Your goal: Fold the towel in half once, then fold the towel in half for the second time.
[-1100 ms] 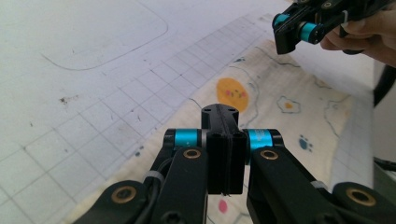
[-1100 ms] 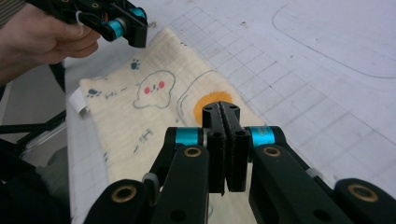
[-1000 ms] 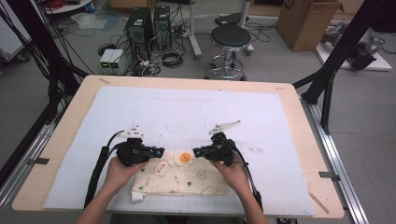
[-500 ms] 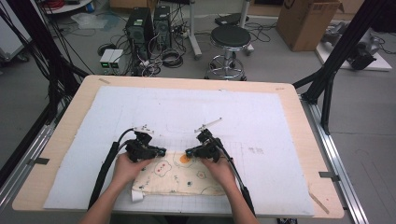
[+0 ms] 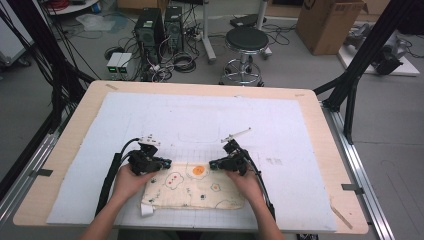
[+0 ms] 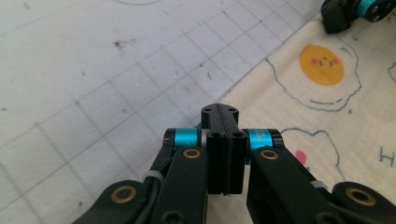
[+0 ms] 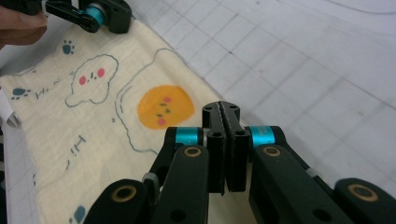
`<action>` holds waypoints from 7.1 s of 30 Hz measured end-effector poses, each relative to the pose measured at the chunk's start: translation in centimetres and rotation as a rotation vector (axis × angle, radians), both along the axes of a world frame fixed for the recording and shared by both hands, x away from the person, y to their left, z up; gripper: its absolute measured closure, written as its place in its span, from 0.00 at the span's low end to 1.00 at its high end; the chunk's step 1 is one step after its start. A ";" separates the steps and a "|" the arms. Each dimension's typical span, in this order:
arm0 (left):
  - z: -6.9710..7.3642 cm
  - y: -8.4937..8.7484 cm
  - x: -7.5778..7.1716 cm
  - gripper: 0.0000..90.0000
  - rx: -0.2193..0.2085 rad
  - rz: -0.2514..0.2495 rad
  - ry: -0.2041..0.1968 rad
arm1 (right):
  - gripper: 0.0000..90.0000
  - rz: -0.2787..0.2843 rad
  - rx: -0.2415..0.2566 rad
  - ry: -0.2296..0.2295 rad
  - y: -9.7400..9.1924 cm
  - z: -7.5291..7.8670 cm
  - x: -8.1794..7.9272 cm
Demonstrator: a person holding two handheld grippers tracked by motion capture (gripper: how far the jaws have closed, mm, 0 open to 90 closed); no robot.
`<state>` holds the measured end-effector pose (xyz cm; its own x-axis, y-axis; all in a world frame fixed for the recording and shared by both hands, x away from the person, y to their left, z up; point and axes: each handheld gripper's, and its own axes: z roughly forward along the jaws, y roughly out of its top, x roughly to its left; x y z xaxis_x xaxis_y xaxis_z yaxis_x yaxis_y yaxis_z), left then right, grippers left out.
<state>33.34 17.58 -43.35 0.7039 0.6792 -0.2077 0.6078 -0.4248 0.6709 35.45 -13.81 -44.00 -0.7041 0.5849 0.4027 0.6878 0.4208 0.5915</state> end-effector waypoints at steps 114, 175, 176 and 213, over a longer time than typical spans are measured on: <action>2.2 5.4 -3.5 0.43 -0.242 0.055 -0.201 | 0.32 -0.123 0.053 -0.327 -7.4 2.8 -4.4; -0.7 4.0 -1.1 0.93 -0.062 0.086 -0.071 | 0.93 -0.094 -0.057 -0.115 -6.6 0.1 -2.2; -0.6 4.0 -1.1 0.93 -0.068 0.089 -0.070 | 0.93 -0.094 -0.052 -0.110 -6.7 0.1 -2.2; 1.5 5.0 3.9 0.94 -0.150 0.216 -0.068 | 0.95 -0.160 0.039 -0.098 -7.3 2.5 3.6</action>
